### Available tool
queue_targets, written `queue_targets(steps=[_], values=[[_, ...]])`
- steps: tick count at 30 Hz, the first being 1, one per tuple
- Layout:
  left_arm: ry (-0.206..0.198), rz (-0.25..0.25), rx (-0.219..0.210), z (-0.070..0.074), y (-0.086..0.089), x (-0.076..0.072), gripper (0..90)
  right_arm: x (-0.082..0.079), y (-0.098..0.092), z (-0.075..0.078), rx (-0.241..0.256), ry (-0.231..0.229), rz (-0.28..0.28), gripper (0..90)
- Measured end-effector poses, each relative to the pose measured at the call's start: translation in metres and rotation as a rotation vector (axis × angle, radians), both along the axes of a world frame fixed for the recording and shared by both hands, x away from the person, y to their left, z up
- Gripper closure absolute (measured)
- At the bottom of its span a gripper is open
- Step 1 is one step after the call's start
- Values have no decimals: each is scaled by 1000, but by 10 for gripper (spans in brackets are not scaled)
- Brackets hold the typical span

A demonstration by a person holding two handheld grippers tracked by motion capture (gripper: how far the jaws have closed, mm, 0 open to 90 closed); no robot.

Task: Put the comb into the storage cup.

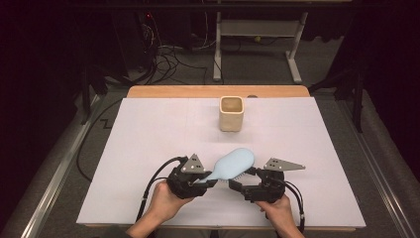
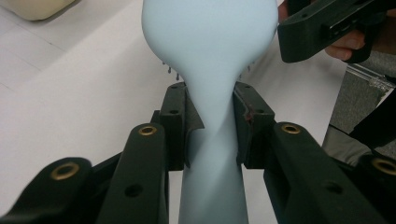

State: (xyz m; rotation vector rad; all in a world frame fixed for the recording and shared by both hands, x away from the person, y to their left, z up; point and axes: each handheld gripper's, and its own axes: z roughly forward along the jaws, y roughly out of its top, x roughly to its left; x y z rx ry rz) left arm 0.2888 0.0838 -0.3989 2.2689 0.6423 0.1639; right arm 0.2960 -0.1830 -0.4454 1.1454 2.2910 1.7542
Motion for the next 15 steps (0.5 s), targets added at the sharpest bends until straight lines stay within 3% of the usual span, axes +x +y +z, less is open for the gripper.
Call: queue_targets(steps=[9, 15], values=[[-18, 7, 34, -2, -3, -1, 689, 4, 3, 3, 15, 33, -12, 127], [-29, 13, 43, -4, -4, -2, 689, 6, 5, 8, 24, 31, -25, 127]])
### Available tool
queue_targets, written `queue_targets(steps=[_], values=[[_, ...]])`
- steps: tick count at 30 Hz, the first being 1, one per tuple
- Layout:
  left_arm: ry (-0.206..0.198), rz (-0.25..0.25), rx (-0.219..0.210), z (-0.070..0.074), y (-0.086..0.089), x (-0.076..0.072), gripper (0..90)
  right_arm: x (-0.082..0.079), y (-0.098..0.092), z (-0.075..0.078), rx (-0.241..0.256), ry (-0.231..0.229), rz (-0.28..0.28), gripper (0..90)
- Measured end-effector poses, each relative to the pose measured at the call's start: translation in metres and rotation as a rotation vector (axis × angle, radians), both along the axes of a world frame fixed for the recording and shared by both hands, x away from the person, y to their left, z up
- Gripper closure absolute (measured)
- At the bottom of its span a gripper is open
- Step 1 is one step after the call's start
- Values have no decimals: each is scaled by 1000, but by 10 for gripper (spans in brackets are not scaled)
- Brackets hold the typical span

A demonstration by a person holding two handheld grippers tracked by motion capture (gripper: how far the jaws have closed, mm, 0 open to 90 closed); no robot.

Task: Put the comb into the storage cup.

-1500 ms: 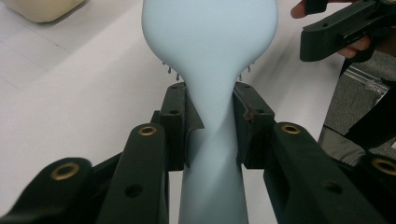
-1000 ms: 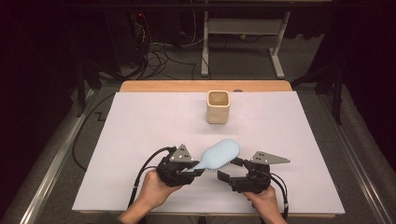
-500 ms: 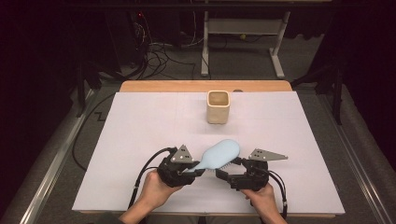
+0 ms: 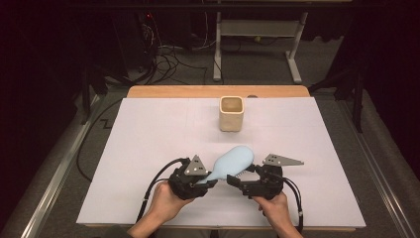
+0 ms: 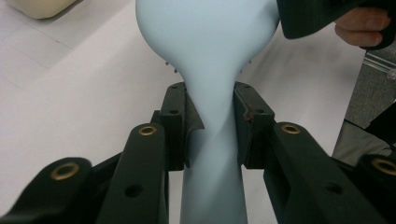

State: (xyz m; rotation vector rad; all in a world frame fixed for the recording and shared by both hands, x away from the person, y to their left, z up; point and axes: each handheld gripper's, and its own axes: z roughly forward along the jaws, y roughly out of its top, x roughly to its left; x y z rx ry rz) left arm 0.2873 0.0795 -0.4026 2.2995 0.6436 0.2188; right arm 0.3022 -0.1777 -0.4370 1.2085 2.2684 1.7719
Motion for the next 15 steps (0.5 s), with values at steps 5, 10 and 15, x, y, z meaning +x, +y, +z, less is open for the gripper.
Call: queue_targets(steps=[5, 10, 15], values=[[-3, 4, -1, -1, -1, 0, 689, 2, 3, 4, 15, 2, -12, 127], [-5, 11, -6, -1, -1, 0, 689, 5, 4, 8, 19, 7, -26, 142], [-4, 11, -5, -1, -1, 0, 689, 8, 6, 13, 13, 8, -33, 158]])
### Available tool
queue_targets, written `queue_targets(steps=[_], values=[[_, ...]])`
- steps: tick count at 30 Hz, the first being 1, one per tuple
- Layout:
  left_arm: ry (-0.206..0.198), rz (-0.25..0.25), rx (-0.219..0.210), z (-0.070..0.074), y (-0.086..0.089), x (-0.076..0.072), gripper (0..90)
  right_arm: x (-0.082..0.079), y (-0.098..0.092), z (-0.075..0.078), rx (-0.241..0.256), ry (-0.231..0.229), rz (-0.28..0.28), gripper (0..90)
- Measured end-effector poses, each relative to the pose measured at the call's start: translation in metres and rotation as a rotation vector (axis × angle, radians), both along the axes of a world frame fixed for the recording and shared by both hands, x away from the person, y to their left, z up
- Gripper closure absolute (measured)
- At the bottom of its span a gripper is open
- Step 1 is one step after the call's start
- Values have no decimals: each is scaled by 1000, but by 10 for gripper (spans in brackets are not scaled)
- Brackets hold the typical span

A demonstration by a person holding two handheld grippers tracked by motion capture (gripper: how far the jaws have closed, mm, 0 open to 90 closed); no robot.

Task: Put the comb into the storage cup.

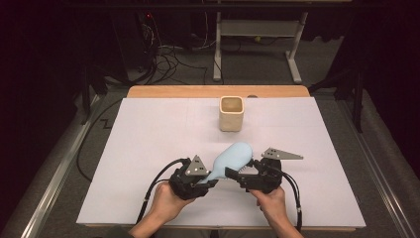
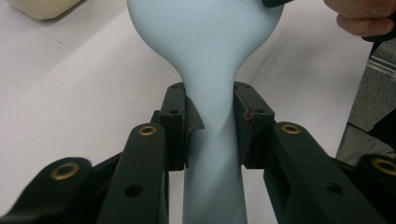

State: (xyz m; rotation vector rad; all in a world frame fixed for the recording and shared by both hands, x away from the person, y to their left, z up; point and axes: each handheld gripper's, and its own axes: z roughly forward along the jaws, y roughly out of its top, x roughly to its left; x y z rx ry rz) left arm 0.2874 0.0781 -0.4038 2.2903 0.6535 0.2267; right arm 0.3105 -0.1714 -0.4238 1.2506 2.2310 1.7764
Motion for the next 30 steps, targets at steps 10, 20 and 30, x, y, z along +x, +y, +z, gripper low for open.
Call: queue_targets(steps=[10, 20, 30], values=[[-10, 24, -8, 0, 0, 1, 689, 6, 4, 8, -29, -3, 0, 201], [-3, 30, -10, 1, -2, 3, 689, 9, 4, 16, -38, -7, -4, 238], [-22, 40, 11, 0, -3, 2, 689, 9, 8, 26, -36, -11, 5, 333]])
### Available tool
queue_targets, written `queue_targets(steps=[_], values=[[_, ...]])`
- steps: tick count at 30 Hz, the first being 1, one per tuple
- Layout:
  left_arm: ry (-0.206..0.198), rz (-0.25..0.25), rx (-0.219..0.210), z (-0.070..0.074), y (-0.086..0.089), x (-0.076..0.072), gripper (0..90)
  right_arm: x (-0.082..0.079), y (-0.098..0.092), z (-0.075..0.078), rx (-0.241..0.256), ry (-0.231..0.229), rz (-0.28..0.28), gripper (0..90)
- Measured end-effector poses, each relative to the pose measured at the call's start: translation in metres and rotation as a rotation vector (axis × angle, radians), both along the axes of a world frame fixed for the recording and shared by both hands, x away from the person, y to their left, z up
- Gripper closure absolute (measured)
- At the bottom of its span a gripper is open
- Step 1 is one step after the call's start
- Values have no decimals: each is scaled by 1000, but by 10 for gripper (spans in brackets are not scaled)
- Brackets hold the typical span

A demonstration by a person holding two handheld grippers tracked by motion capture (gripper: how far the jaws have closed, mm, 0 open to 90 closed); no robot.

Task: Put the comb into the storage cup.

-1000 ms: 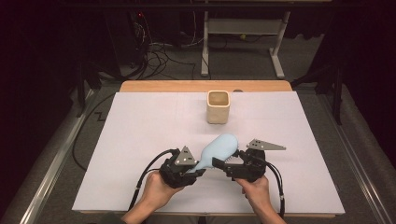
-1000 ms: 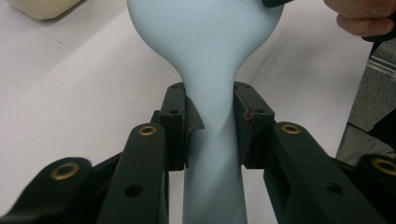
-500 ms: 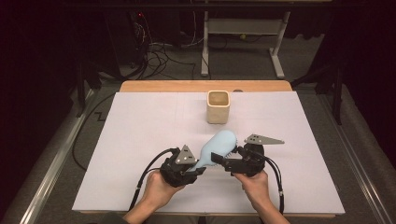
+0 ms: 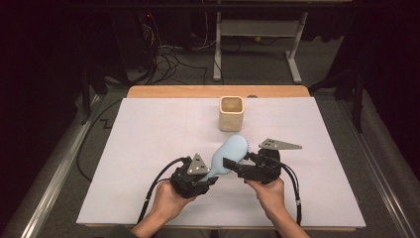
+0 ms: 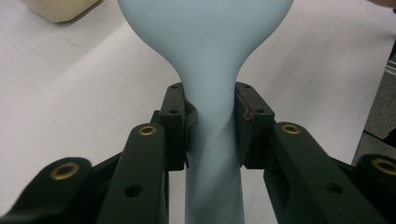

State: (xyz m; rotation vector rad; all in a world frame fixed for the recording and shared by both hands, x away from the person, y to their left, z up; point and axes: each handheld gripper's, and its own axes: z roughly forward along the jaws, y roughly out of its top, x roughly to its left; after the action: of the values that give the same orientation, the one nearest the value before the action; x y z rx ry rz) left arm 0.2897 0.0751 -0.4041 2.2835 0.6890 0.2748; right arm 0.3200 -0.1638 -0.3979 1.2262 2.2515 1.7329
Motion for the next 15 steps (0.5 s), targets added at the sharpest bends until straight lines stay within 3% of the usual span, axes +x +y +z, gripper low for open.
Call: queue_targets(steps=[15], values=[[-15, 20, 19, -3, -2, 1, 687, 3, 5, 12, 28, 18, 61, 491]])
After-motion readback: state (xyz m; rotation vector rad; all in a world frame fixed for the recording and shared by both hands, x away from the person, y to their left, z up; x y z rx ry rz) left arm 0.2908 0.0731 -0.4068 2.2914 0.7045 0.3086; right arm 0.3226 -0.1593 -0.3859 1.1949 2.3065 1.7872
